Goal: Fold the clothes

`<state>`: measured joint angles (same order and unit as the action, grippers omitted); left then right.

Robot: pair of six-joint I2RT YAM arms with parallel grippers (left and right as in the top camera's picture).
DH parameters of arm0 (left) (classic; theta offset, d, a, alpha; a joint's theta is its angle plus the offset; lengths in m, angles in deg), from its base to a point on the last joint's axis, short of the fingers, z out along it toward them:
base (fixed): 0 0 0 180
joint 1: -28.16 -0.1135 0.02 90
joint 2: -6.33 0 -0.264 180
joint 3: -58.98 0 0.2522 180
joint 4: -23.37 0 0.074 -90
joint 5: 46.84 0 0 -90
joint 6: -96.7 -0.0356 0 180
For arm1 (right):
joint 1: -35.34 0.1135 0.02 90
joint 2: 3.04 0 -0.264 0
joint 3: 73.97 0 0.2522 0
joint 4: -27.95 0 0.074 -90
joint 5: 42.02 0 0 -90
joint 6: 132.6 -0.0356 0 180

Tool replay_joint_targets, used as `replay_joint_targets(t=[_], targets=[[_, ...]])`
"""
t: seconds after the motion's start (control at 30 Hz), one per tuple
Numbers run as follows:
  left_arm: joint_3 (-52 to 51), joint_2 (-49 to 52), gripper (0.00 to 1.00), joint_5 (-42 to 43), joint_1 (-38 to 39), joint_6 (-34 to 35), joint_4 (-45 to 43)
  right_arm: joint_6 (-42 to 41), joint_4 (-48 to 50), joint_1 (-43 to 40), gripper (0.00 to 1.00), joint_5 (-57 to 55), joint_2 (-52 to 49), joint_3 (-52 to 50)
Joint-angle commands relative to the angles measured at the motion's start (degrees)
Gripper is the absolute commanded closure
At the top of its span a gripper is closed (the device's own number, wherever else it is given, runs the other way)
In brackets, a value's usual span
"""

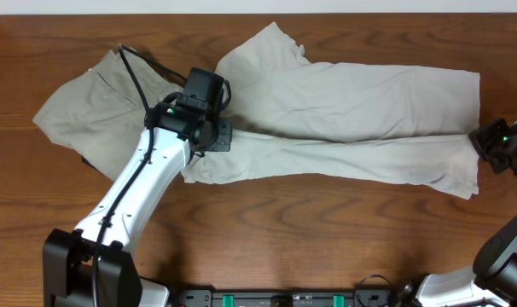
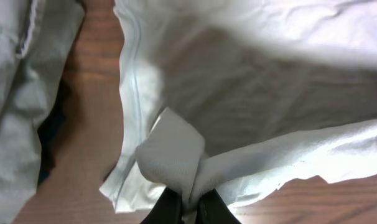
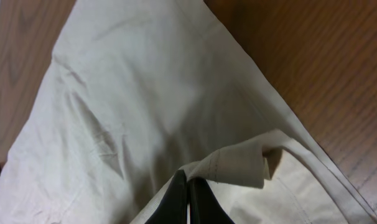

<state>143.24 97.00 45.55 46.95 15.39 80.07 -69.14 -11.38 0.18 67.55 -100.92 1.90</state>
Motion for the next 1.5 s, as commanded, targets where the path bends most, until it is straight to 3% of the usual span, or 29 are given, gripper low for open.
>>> replay_joint_targets(t=[0.0,0.2,0.3,0.37,0.43,0.47,0.57,0.83,1.1,1.47], targets=[[1.1,1.4,0.92,-1.6,-0.3,-1.6,-1.1,0.5,1.0,0.7,0.99,0.4,-0.3,0.9],[1.1,5.2,0.91,-1.6,-0.3,-3.1,-2.6,0.5,1.5,0.7,0.99,0.4,-0.3,0.9],[1.1,5.9,0.83,-1.6,-0.3,-3.1,-4.3,0.5,1.6,0.7,0.96,0.4,-0.3,0.9],[1.1,5.9,0.59,-1.7,-0.4,-3.1,-5.0,0.5,1.6,0.6,0.87,0.4,-0.3,0.9],[1.1,5.9,0.43,-2.6,-0.8,-3.2,-4.6,0.5,1.6,0.6,0.70,0.4,-0.3,0.9],[1.1,5.9,0.41,-3.6,-1.1,-3.1,-3.8,0.7,1.6,0.6,0.61,0.4,-0.3,0.9],[1.1,5.9,0.36,-5.9,-2.6,-3.1,0.1,2.3,0.9,0.0,0.50,0.4,-0.2,0.9],[0.4,5.9,0.34,-0.1,-5.7,-2.6,8.4,5.5,-5.6,-1.8,0.46,8.6,-0.2,0.9],[-6.4,7.6,0.36,2.5,-5.7,-2.7,2.1,6.5,-19.6,-1.8,0.47,4.8,-0.2,0.9],[-10.0,13.2,0.72,1.5,-5.6,-5.1,-8.5,8.4,-26.0,-1.9,0.46,1.5,-0.2,0.9]])
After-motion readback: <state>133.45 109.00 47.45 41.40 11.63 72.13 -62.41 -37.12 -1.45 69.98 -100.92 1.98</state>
